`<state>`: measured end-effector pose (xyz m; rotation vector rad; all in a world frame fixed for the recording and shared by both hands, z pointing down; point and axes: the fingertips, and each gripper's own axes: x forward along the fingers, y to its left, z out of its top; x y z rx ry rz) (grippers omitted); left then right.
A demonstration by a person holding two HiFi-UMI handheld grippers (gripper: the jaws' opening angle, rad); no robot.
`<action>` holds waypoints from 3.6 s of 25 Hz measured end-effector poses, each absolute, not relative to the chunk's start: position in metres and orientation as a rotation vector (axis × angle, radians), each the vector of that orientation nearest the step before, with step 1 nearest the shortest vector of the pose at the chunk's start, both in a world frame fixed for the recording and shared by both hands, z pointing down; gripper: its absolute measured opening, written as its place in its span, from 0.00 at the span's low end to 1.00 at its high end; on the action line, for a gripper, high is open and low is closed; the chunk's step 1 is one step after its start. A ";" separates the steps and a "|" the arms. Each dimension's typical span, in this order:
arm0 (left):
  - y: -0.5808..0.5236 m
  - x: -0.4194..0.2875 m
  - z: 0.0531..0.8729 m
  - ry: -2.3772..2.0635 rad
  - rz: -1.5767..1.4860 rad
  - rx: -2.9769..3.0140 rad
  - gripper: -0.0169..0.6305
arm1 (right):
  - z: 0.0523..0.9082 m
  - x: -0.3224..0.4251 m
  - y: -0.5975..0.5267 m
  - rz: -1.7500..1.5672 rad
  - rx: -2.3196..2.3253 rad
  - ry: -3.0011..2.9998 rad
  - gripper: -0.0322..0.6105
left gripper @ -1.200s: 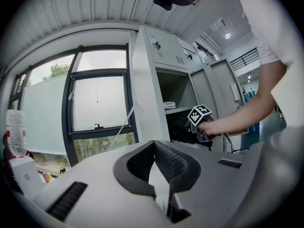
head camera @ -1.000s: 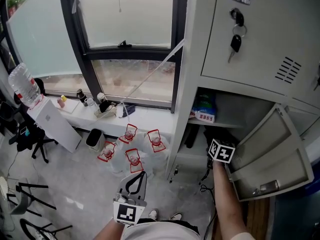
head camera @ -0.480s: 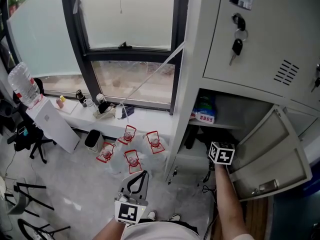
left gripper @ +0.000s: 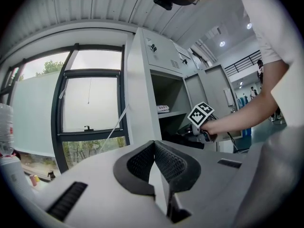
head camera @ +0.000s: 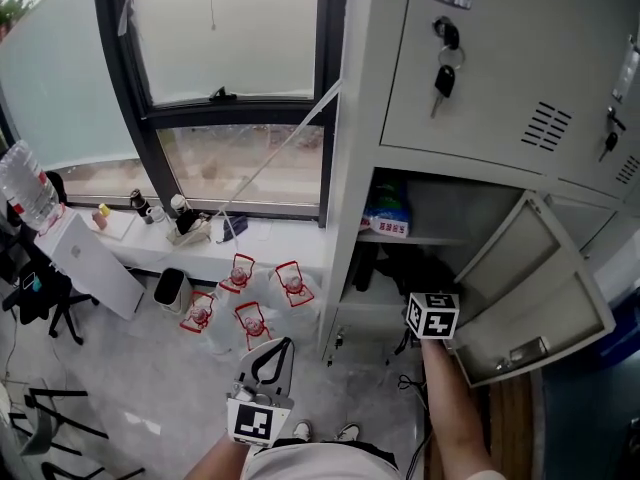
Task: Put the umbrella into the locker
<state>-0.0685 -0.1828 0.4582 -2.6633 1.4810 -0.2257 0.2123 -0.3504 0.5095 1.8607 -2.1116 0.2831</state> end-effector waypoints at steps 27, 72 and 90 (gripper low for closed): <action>-0.164 -0.068 0.472 1.244 -0.151 -2.814 0.06 | 0.510 0.230 -0.242 0.298 2.037 -1.965 0.09; -0.172 -0.062 0.439 1.287 -0.130 -2.725 0.06 | 0.350 0.218 -0.087 -0.103 2.169 -2.342 0.08; -0.169 -0.091 0.439 1.498 -0.121 -2.651 0.06 | 0.355 0.232 -0.066 -0.039 2.234 -2.318 0.08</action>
